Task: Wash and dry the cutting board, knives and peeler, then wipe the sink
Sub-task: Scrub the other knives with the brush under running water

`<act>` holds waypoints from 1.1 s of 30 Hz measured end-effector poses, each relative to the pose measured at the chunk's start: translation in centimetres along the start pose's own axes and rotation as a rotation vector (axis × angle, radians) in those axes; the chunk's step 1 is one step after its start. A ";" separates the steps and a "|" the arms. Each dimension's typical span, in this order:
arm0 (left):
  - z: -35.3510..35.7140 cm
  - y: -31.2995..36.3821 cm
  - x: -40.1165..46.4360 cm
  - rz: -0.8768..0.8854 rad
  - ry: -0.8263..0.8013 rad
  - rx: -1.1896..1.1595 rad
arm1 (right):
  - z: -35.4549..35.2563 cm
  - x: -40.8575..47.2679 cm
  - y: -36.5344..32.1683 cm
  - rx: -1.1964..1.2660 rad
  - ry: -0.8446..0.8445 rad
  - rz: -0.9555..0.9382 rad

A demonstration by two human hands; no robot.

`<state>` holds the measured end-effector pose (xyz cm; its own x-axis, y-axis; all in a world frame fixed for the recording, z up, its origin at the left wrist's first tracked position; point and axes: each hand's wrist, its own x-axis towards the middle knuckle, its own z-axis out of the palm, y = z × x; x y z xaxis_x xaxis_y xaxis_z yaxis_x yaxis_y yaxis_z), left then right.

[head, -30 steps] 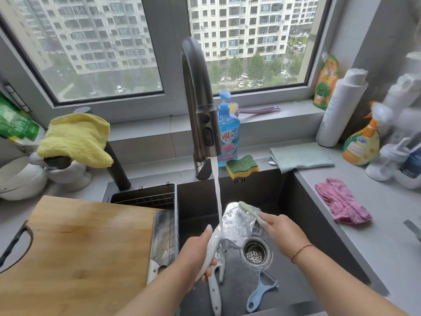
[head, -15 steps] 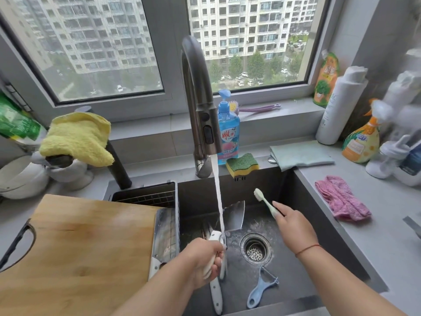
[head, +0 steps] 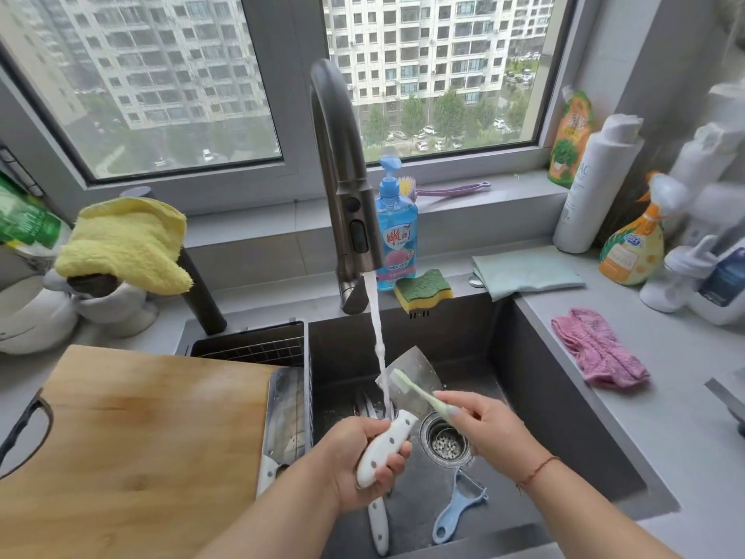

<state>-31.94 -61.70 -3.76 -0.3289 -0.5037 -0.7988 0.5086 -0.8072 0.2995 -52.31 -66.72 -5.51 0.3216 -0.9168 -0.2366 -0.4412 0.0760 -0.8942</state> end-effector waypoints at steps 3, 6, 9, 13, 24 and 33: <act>0.3 0.2 -0.4 0.015 -0.008 -0.023 | 0.3 0.0 -0.1 -0.026 -0.087 -0.003; 0.4 0.3 -0.5 0.029 -0.019 0.024 | -0.1 1.3 0.6 -0.180 -0.023 -0.015; 0.1 0.4 -0.5 0.041 -0.030 0.038 | -0.7 2.0 1.0 -0.302 0.074 0.022; -0.2 0.3 -0.3 0.068 0.012 0.070 | 0.0 0.7 -0.9 -0.180 -0.119 -0.046; -0.7 0.4 -0.1 0.093 0.019 0.102 | -1.0 1.5 -1.7 -0.277 -0.167 -0.069; -0.7 -0.1 -0.2 0.042 0.002 0.167 | -0.6 2.2 -2.0 -0.400 -0.114 -0.028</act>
<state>-31.37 -61.32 -4.00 -0.3085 -0.5377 -0.7846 0.3821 -0.8255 0.4155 -51.26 -69.10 -3.98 0.4184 -0.8656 -0.2750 -0.7146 -0.1269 -0.6879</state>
